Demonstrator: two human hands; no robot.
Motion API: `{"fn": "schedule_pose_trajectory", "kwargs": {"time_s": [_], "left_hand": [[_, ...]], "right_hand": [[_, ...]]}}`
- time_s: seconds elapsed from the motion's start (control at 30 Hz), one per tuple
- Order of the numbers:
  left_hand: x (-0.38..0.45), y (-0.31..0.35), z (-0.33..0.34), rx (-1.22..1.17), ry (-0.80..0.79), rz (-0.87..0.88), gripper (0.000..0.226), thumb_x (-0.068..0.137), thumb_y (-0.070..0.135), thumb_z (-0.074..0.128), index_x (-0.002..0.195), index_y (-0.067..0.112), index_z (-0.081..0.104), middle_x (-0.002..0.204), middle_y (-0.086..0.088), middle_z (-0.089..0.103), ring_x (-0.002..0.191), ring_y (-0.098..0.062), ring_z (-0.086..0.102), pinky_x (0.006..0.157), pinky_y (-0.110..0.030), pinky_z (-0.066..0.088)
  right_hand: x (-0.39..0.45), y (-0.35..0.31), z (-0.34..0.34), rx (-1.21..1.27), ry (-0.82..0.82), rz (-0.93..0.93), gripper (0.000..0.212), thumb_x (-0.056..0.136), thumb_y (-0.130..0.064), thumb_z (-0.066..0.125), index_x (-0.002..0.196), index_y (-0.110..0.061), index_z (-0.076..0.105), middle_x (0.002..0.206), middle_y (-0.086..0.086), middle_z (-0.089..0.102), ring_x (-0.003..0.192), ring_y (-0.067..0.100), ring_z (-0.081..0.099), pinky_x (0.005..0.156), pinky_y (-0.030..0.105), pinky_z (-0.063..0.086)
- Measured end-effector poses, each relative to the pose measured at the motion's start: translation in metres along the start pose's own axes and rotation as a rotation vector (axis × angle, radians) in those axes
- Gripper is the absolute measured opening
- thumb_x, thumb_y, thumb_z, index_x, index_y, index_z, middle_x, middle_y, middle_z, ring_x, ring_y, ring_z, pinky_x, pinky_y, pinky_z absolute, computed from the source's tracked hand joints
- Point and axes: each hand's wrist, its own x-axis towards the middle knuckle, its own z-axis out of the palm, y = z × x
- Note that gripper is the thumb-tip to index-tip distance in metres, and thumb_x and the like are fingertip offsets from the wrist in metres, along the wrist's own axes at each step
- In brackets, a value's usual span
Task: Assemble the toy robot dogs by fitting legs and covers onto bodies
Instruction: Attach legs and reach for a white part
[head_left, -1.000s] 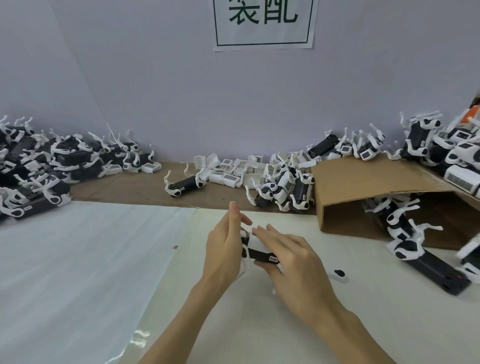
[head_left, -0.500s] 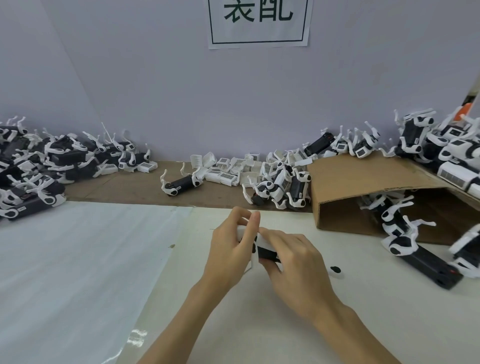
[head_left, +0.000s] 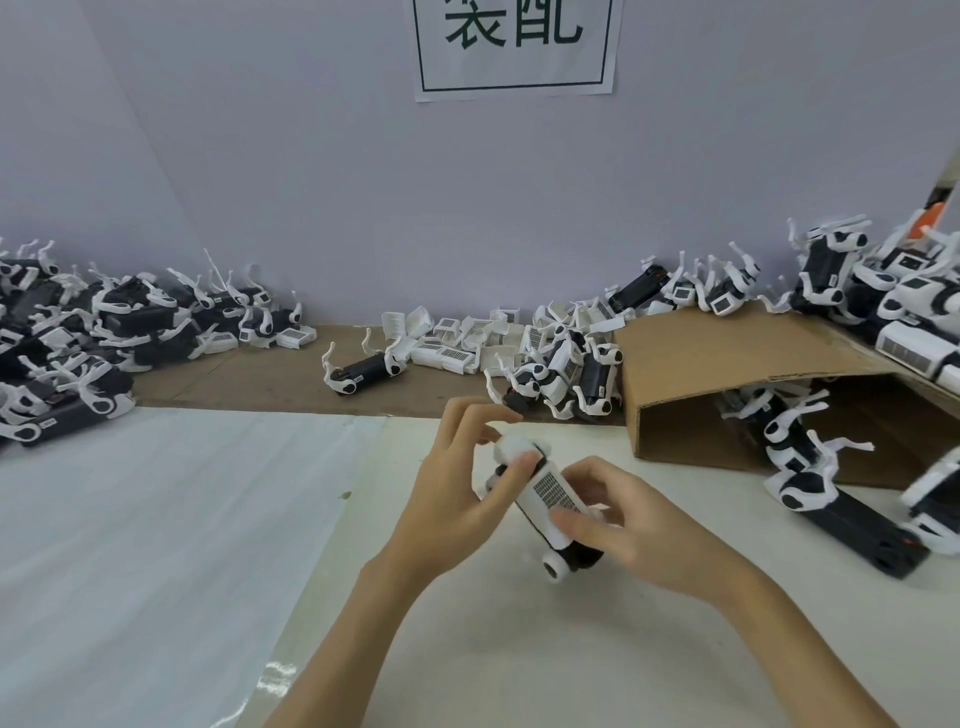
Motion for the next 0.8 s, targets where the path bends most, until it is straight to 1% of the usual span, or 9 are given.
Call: {"fn": "schedule_pose_trajectory", "kwargs": {"time_s": [0.13, 0.27, 0.33, 0.47, 0.5, 0.57, 0.63, 0.73, 0.8], "left_hand": [[-0.001, -0.011, -0.003, 0.083, -0.092, -0.095, 0.045, 0.091, 0.067, 0.067, 0.126, 0.041, 0.057, 0.125, 0.029, 0.055, 0.127, -0.003, 0.048, 0.103, -0.025, 0.041], [-0.001, -0.009, -0.002, 0.018, -0.131, -0.201, 0.044, 0.080, 0.068, 0.077, 0.119, 0.055, 0.059, 0.122, 0.034, 0.056, 0.123, 0.002, 0.044, 0.100, -0.026, 0.037], [0.000, -0.009, -0.003, -0.002, -0.113, -0.214, 0.041, 0.080, 0.062, 0.080, 0.116, 0.055, 0.061, 0.121, 0.032, 0.059, 0.124, -0.001, 0.048, 0.104, -0.031, 0.036], [0.003, -0.005, -0.006, -0.038, -0.094, -0.201, 0.040, 0.080, 0.052, 0.089, 0.113, 0.046, 0.067, 0.118, 0.019, 0.069, 0.127, -0.017, 0.055, 0.112, -0.054, 0.039], [0.004, -0.004, -0.005, -0.044, -0.078, -0.206, 0.042, 0.077, 0.059, 0.085, 0.112, 0.046, 0.067, 0.117, 0.018, 0.070, 0.127, -0.017, 0.055, 0.112, -0.055, 0.039], [0.003, 0.000, -0.003, -0.020, -0.044, -0.244, 0.044, 0.072, 0.075, 0.075, 0.109, 0.053, 0.066, 0.113, 0.024, 0.067, 0.127, -0.001, 0.046, 0.112, -0.048, 0.040], [0.001, 0.004, 0.001, 0.026, -0.026, -0.261, 0.046, 0.069, 0.084, 0.068, 0.108, 0.061, 0.059, 0.113, 0.028, 0.061, 0.122, 0.013, 0.035, 0.107, -0.039, 0.040], [0.000, 0.007, -0.002, -0.028, -0.106, -0.268, 0.057, 0.073, 0.077, 0.069, 0.124, 0.059, 0.052, 0.129, 0.029, 0.057, 0.131, 0.005, 0.040, 0.108, -0.034, 0.041], [0.001, 0.005, -0.009, -0.147, -0.228, -0.287, 0.064, 0.077, 0.068, 0.071, 0.138, 0.053, 0.056, 0.140, 0.021, 0.060, 0.133, -0.007, 0.052, 0.109, -0.034, 0.047]], "right_hand": [[0.003, 0.001, 0.013, -0.075, 0.259, -0.069, 0.036, 0.084, -0.038, 0.085, 0.107, -0.033, 0.057, 0.098, -0.017, 0.074, 0.089, 0.003, 0.071, 0.075, 0.013, 0.052], [0.006, 0.003, 0.020, -0.306, 0.401, -0.241, 0.038, 0.083, -0.039, 0.085, 0.116, -0.034, 0.068, 0.099, -0.018, 0.070, 0.102, 0.006, 0.060, 0.090, 0.025, 0.047], [0.006, 0.002, 0.021, -0.349, 0.399, -0.292, 0.033, 0.088, -0.046, 0.076, 0.117, -0.031, 0.069, 0.102, -0.020, 0.068, 0.104, 0.006, 0.056, 0.095, 0.029, 0.043], [0.005, -0.001, 0.017, -0.325, 0.403, -0.273, 0.023, 0.092, -0.045, 0.074, 0.110, -0.032, 0.069, 0.096, -0.019, 0.067, 0.100, 0.009, 0.057, 0.086, 0.028, 0.046], [0.005, -0.002, 0.015, -0.347, 0.414, -0.285, 0.020, 0.093, -0.043, 0.074, 0.108, -0.032, 0.070, 0.094, -0.017, 0.068, 0.098, 0.009, 0.058, 0.085, 0.026, 0.045], [0.004, -0.002, 0.012, -0.318, 0.405, -0.304, 0.014, 0.098, -0.040, 0.069, 0.108, -0.031, 0.072, 0.091, -0.013, 0.071, 0.091, 0.008, 0.065, 0.081, 0.019, 0.045], [0.002, -0.003, 0.013, -0.121, 0.332, -0.261, 0.016, 0.103, -0.036, 0.061, 0.110, -0.029, 0.074, 0.089, -0.008, 0.073, 0.079, 0.009, 0.072, 0.071, 0.017, 0.049], [0.001, -0.004, 0.014, 0.129, 0.242, -0.195, 0.028, 0.107, -0.037, 0.054, 0.096, -0.020, 0.073, 0.073, -0.002, 0.062, 0.061, 0.012, 0.062, 0.058, 0.029, 0.045], [0.000, -0.004, 0.012, 0.204, 0.191, -0.187, 0.035, 0.102, -0.039, 0.053, 0.077, -0.019, 0.066, 0.067, 0.000, 0.050, 0.061, 0.013, 0.049, 0.056, 0.028, 0.038]]}}
